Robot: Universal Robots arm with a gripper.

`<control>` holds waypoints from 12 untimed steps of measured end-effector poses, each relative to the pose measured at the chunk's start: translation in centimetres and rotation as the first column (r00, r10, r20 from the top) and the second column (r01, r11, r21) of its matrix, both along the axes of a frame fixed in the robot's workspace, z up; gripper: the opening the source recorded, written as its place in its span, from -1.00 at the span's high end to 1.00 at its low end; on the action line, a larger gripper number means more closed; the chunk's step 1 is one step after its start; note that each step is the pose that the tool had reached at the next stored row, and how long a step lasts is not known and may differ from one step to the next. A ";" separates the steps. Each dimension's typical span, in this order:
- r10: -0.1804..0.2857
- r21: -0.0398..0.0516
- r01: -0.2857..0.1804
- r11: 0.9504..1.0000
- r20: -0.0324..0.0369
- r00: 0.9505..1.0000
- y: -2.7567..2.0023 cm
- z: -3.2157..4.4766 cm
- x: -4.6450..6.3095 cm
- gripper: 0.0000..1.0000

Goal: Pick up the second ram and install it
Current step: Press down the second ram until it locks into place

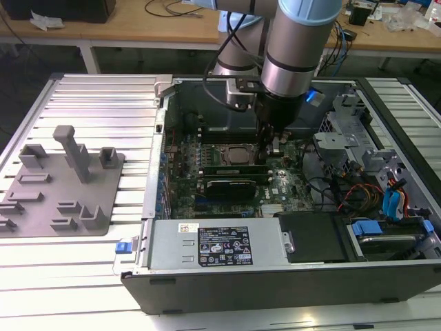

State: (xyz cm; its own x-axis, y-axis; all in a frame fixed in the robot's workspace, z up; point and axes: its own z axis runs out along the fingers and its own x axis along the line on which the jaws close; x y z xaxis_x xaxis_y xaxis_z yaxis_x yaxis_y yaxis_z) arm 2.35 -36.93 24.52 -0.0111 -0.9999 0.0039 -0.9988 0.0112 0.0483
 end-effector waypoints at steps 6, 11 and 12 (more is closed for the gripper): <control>0.000 0.000 0.000 1.000 0.000 1.000 0.04 -0.68 0.6 0.84; 0.000 0.000 0.000 1.000 0.000 1.000 0.11 -1.05 0.6 0.84; -0.001 0.000 0.001 1.000 0.000 1.000 0.11 -1.17 0.6 0.84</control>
State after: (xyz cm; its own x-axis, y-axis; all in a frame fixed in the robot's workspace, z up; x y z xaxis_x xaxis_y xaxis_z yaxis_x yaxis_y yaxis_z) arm 2.98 -36.82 23.35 -0.0116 -0.9999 0.0039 -0.9988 0.0118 0.0483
